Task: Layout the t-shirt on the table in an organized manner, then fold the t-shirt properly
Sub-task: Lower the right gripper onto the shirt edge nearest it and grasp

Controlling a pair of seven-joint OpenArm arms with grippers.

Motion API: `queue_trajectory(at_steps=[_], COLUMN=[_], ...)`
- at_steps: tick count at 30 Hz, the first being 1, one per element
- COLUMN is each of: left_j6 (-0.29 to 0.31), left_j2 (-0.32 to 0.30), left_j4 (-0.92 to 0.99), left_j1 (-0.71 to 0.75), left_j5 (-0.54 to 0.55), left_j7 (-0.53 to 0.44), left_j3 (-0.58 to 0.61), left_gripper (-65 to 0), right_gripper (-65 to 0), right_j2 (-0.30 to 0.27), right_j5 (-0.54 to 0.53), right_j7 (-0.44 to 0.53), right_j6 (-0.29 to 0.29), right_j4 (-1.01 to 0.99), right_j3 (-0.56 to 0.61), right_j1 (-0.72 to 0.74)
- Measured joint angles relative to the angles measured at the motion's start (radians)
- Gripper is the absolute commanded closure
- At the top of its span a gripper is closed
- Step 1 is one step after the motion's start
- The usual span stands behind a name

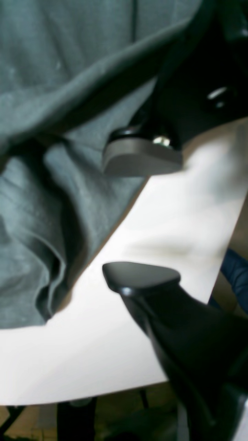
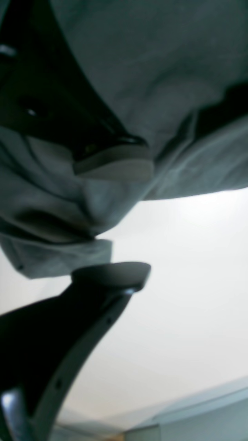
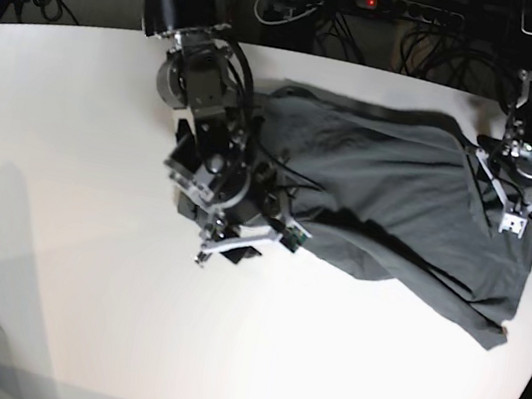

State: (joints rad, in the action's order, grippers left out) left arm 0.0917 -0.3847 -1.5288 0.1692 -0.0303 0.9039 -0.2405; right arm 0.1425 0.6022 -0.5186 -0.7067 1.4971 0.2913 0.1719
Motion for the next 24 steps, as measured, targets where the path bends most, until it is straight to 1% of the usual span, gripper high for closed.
queue_trajectory(at_steps=[4,8,12,17,18,19,24], left_j6=[-0.001,-0.001,-0.001,-0.001,-0.001,-0.002,-0.001], left_j2=[-0.001,-0.001,0.0,-0.001,-0.002,-0.003,-0.004], left_j4=[-0.002,-0.002,-0.003,-0.003,-0.004,-0.005,-0.006], left_j1=[0.002,0.002,0.002,0.008,0.014,0.02,0.022], left_j5=[-0.003,-0.003,-0.003,-0.003,-0.003,-0.004,-0.006], left_j7=[0.007,0.008,0.01,0.008,-0.005,-0.016,-0.008], left_j3=[0.0,0.0,0.0,0.0,0.0,0.0,-0.001], left_gripper=[-38.0,-38.0,-38.0,-38.0,-38.0,-38.0,-38.0], right_gripper=[-37.7,-37.7,-37.7,-37.7,-37.7,-37.7,-37.7], right_j2=[0.004,0.002,0.006,0.002,0.002,0.002,0.002], right_j5=[-0.002,0.001,-0.007,-0.004,-0.005,-0.005,-0.004], right_j7=[0.0,0.004,0.047,0.122,0.132,0.132,0.145], right_j6=[0.0,0.002,0.0,0.0,0.0,0.0,0.001], right_j4=[-0.085,-0.137,-0.172,-0.255,-0.269,-0.282,-0.312], right_j3=[0.015,0.103,0.176,0.184,0.181,0.18,0.179], right_j1=[0.037,0.049,0.051,0.068,0.069,0.075,0.125])
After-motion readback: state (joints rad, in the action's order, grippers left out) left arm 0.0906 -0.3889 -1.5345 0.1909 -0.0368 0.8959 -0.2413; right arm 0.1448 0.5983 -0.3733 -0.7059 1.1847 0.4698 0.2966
